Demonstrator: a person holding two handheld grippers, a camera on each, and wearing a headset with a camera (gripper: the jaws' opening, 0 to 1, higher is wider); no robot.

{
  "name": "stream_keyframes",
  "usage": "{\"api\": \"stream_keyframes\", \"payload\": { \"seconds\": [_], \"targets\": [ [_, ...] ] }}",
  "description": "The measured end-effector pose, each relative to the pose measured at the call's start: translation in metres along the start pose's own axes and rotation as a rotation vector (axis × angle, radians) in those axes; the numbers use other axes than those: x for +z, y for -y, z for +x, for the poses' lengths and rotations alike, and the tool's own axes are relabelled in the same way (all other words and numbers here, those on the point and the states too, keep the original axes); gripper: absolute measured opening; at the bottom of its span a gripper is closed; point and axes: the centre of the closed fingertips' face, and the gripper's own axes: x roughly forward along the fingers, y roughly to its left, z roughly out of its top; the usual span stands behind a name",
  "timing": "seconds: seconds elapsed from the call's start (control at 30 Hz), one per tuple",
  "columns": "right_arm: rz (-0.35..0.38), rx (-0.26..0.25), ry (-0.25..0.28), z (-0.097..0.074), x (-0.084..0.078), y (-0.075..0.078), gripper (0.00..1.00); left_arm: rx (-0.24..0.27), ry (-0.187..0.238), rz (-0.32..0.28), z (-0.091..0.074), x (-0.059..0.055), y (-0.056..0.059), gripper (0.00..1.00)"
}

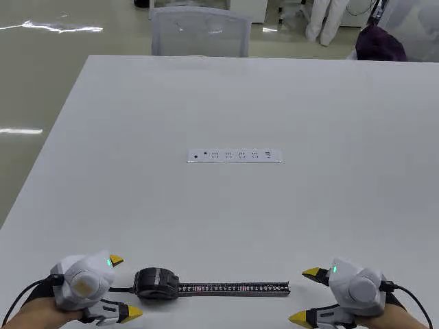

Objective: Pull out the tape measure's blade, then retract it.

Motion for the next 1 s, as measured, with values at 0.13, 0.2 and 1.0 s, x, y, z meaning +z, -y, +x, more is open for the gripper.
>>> {"api": "stream_keyframes", "payload": {
  "seconds": [0.13,0.2,1.0],
  "targets": [
    [0.015,-0.017,0.01,-0.003,0.002,-0.007,0.67,0.054,0.01,-0.014,-0.008,-0.001,0.0,0.73],
    [0.026,-0.025,0.023,-0.006,0.006,-0.011,0.69,0.067,0.017,-0.037,-0.011,-0.001,0.0,0.75],
    [0.114,-0.178,0.111,-0.028,0.022,-0.035,0.88,0.214,0.155,-0.297,-0.045,0.019,0.032,0.91]
  ]
}}
